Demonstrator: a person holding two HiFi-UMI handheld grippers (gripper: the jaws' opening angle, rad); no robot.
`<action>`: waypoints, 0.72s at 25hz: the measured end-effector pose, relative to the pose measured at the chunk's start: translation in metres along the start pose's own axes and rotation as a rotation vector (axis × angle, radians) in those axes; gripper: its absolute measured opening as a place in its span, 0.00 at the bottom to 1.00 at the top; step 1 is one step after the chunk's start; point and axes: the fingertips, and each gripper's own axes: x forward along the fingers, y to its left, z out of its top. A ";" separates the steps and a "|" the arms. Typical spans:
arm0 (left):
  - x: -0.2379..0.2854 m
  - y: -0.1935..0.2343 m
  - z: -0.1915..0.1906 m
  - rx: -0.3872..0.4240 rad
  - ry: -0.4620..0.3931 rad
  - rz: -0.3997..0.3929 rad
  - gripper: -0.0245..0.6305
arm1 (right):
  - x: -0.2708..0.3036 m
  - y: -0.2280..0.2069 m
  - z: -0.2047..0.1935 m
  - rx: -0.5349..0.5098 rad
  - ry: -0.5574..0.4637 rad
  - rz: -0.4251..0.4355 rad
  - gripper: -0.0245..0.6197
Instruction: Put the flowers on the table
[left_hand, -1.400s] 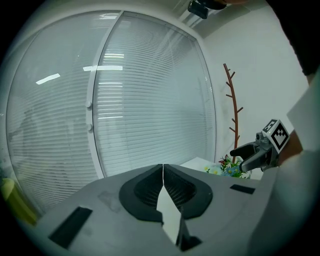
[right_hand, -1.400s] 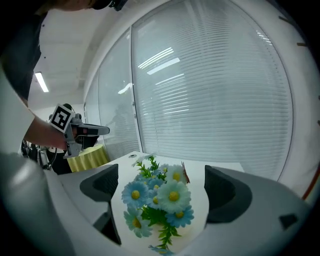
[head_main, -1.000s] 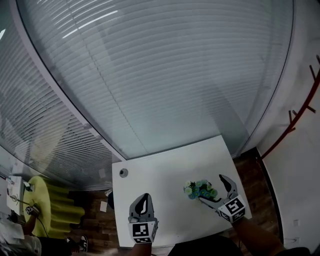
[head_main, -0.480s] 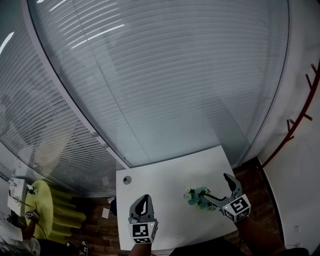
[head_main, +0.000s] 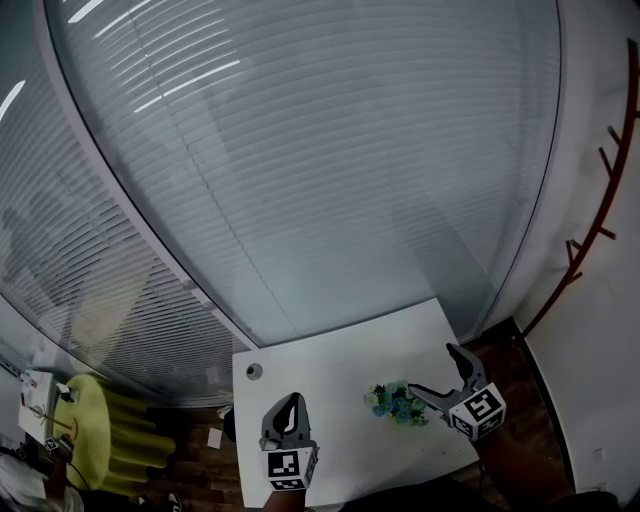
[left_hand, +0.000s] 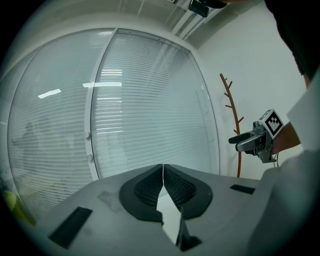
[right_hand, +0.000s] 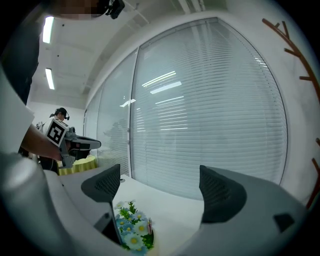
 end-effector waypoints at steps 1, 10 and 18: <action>0.000 0.000 0.001 0.000 -0.001 0.000 0.05 | -0.001 -0.001 0.000 0.004 -0.002 0.002 0.83; -0.003 0.001 0.000 -0.003 0.002 0.011 0.05 | -0.001 0.003 0.001 0.013 -0.015 0.025 0.79; -0.010 0.006 -0.004 -0.003 0.009 0.023 0.05 | -0.006 -0.002 0.004 -0.042 -0.044 -0.056 0.26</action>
